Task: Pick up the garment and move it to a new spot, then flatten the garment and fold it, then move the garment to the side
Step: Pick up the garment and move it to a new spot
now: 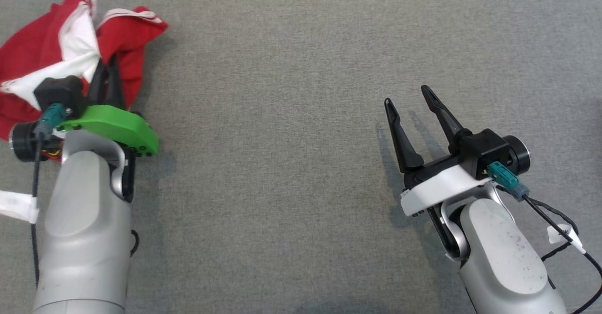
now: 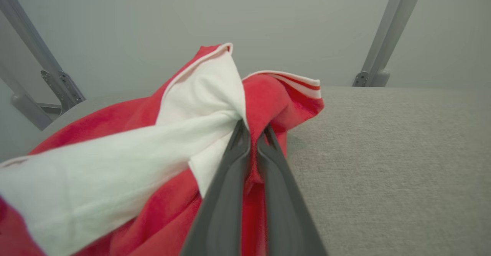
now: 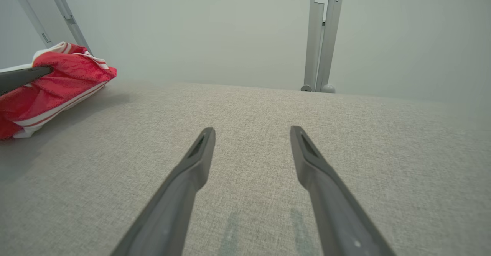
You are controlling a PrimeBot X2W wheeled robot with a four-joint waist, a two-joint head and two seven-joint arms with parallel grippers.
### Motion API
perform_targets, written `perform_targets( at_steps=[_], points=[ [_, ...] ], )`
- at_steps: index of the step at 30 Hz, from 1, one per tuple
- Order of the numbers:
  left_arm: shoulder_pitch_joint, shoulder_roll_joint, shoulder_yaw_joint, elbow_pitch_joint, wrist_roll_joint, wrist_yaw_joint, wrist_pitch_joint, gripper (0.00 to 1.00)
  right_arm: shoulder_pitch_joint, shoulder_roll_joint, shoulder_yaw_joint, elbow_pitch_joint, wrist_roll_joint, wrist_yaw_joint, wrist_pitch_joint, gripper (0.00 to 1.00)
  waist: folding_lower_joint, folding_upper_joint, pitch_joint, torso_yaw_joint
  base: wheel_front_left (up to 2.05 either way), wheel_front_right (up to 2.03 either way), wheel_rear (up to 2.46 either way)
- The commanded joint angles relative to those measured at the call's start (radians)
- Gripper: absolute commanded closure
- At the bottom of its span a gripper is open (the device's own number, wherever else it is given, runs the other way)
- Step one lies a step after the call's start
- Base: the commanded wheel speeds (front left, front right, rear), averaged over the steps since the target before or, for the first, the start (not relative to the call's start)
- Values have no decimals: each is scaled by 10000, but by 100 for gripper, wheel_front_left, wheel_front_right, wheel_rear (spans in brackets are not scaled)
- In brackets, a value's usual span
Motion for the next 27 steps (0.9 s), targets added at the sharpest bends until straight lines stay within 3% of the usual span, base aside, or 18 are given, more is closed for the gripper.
perform_targets(
  at_steps=[1, 15, 22, 26, 27],
  points=[
    [139, -104, -330, -154, -168, -38, -4, 100, 206, 14, -56, 30, 57, -10, -2, 0, -1, 0, -335, -453, 0, 0, 0],
    [1148, -705, -4359, -917, -1386, -33, -2, 100, 604, 72, -66, 108, 678, -10, -2, 0, -1, 0, -899, -1766, 0, 0, 0],
    [1640, -716, -6226, -1478, -2549, -18, -2, 100, 730, 74, 0, 210, 872, -9, -2, 0, -1, 0, -1132, -1991, 0, 0, 0],
    [1830, -713, -6893, -1724, -2828, 296, -2, 100, 816, 73, 8, 286, 965, -10, -2, 0, -1, 0, -1319, -1993, 0, 0, 0],
    [1894, -717, -7017, -1794, -2865, 359, -4, 95, 832, 74, -3, 298, 974, -9, -2, 0, -1, 0, -1375, -1974, 0, 0, 0]
  ],
)
